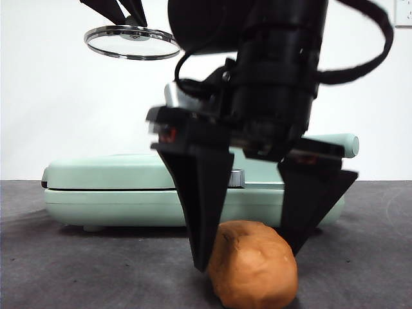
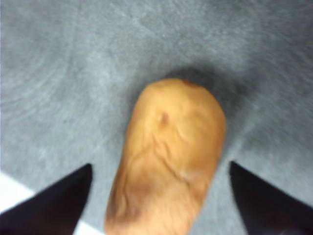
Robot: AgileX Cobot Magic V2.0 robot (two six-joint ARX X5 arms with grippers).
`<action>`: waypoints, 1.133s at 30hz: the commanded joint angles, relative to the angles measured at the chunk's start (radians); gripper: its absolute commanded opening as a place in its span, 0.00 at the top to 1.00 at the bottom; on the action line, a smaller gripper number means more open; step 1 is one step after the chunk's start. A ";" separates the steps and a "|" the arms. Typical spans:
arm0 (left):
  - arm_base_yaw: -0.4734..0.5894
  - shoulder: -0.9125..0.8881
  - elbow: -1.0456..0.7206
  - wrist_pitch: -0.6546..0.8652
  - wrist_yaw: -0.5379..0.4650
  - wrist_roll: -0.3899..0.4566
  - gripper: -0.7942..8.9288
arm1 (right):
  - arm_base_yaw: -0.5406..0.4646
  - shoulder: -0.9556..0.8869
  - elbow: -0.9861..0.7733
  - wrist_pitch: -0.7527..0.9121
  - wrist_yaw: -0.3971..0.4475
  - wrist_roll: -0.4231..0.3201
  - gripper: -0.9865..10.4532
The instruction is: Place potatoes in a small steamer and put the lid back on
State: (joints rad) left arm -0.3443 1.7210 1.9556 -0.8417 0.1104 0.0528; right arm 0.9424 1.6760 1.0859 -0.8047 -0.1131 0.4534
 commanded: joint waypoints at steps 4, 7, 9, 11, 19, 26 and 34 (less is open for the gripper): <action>-0.002 -0.002 0.039 0.019 0.005 0.011 0.89 | 0.011 0.039 0.019 0.017 -0.029 0.002 0.83; -0.002 -0.002 0.039 0.017 0.005 0.011 0.89 | 0.009 0.035 0.025 0.010 -0.066 0.000 0.83; -0.002 -0.002 0.039 0.017 0.005 0.011 0.89 | -0.002 0.032 0.040 -0.014 -0.098 -0.014 0.83; -0.002 -0.002 0.039 0.017 0.005 0.011 0.89 | -0.021 0.032 0.070 -0.062 -0.139 -0.045 0.83; 0.001 -0.002 0.039 0.019 0.005 0.013 0.89 | -0.138 0.032 0.288 -0.290 -0.168 -0.168 0.83; 0.004 -0.002 0.039 0.019 0.005 0.014 0.89 | -0.307 0.067 0.565 -0.388 -0.174 -0.259 0.83; 0.004 -0.001 0.039 0.022 0.005 0.014 0.89 | -0.454 0.285 0.959 -0.545 -0.174 -0.352 0.83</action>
State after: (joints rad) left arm -0.3378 1.7210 1.9560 -0.8452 0.1104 0.0597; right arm 0.4877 1.9152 1.9820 -1.3338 -0.2859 0.1349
